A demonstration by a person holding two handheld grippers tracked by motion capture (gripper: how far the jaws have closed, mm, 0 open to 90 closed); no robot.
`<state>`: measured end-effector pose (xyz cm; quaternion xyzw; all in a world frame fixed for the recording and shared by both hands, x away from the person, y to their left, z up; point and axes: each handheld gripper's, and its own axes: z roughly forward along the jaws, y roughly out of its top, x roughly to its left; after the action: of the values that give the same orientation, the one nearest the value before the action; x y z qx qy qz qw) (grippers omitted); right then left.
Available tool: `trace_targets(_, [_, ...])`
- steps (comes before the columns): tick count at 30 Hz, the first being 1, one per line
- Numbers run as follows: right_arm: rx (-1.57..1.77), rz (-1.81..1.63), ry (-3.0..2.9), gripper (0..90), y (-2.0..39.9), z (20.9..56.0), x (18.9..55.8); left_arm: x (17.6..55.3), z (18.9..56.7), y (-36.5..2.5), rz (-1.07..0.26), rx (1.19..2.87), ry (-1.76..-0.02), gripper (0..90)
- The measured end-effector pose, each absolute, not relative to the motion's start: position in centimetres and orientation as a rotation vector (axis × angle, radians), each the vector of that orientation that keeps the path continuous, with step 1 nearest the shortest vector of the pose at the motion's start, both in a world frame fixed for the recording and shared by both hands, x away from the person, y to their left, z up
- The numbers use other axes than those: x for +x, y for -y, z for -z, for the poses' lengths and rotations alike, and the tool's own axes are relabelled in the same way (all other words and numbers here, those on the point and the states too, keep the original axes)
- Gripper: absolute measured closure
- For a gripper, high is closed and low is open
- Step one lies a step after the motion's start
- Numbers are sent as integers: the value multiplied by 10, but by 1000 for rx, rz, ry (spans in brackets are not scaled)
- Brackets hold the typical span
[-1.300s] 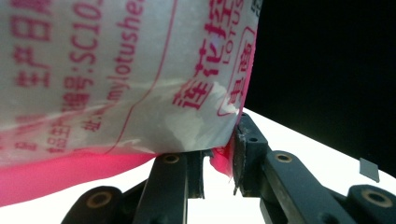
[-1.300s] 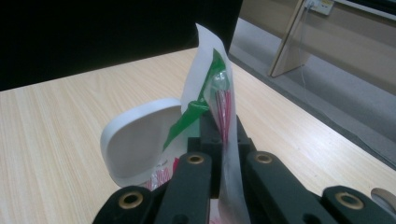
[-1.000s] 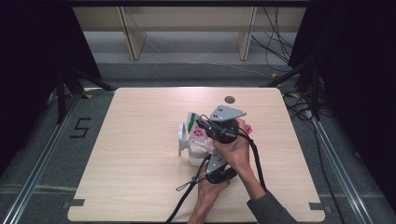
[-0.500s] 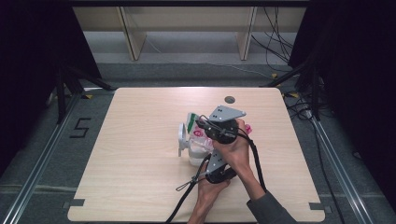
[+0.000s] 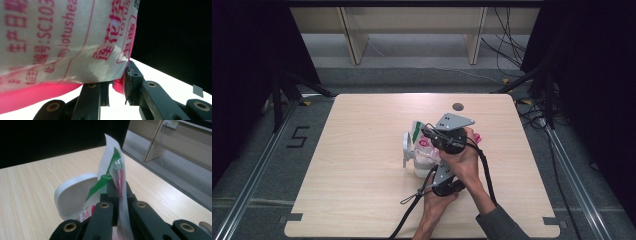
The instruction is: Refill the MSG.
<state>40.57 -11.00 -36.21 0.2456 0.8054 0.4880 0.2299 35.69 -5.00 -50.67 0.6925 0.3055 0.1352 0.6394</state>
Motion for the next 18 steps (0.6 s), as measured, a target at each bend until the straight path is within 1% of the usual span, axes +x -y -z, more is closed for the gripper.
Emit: trace_targets(18, [650,-1321,-2226,900,108,363,406,357,508,50,-306,1577,-698,759])
